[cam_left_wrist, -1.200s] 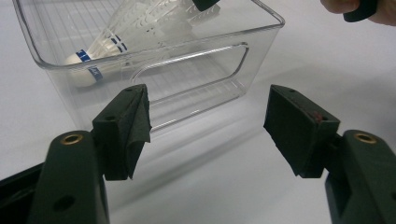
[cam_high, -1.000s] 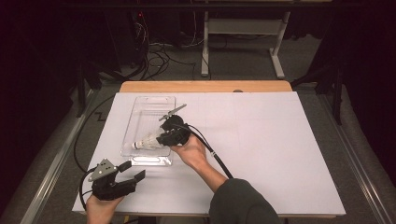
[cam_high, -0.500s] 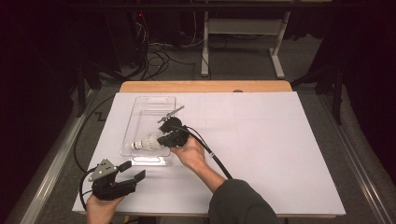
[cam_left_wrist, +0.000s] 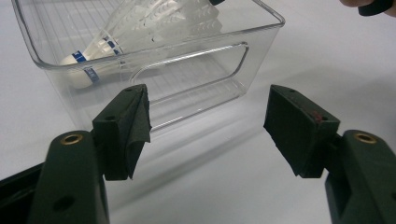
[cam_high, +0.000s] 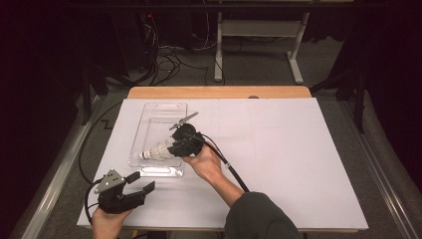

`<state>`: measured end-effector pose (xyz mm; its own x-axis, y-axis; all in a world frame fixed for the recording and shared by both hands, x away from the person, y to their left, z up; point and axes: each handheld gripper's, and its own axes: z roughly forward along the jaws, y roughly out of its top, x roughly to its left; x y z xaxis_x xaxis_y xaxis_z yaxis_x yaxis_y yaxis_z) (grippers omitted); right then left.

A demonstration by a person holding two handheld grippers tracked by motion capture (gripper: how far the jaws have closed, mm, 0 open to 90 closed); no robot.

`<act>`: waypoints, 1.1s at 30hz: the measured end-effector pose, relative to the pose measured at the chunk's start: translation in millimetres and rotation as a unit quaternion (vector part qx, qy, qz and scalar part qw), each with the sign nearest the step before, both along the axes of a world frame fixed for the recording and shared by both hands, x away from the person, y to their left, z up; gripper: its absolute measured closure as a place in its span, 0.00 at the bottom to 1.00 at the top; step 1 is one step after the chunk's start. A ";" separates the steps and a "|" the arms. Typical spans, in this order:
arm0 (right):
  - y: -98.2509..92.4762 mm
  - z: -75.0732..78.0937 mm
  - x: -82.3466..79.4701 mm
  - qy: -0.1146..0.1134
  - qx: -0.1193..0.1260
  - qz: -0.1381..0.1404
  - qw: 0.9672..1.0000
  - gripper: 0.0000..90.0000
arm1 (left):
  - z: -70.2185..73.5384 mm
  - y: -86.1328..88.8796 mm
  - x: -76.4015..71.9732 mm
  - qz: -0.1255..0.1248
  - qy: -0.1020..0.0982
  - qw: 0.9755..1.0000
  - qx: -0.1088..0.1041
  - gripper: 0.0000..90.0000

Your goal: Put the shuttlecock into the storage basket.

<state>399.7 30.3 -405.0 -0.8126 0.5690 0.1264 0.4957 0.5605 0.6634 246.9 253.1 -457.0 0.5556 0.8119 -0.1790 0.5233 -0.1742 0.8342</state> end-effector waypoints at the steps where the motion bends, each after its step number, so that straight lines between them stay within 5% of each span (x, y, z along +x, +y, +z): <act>1: -1.0 0.6 -0.3 0.000 0.002 -0.001 1.000 0.79 | 0.0 0.0 0.0 0.000 0.000 1.000 0.000 0.36; 33: -48.0 9.8 -2.8 -0.049 0.047 -0.041 0.997 0.60 | -0.5 -0.7 0.6 0.000 0.001 1.000 0.002 0.36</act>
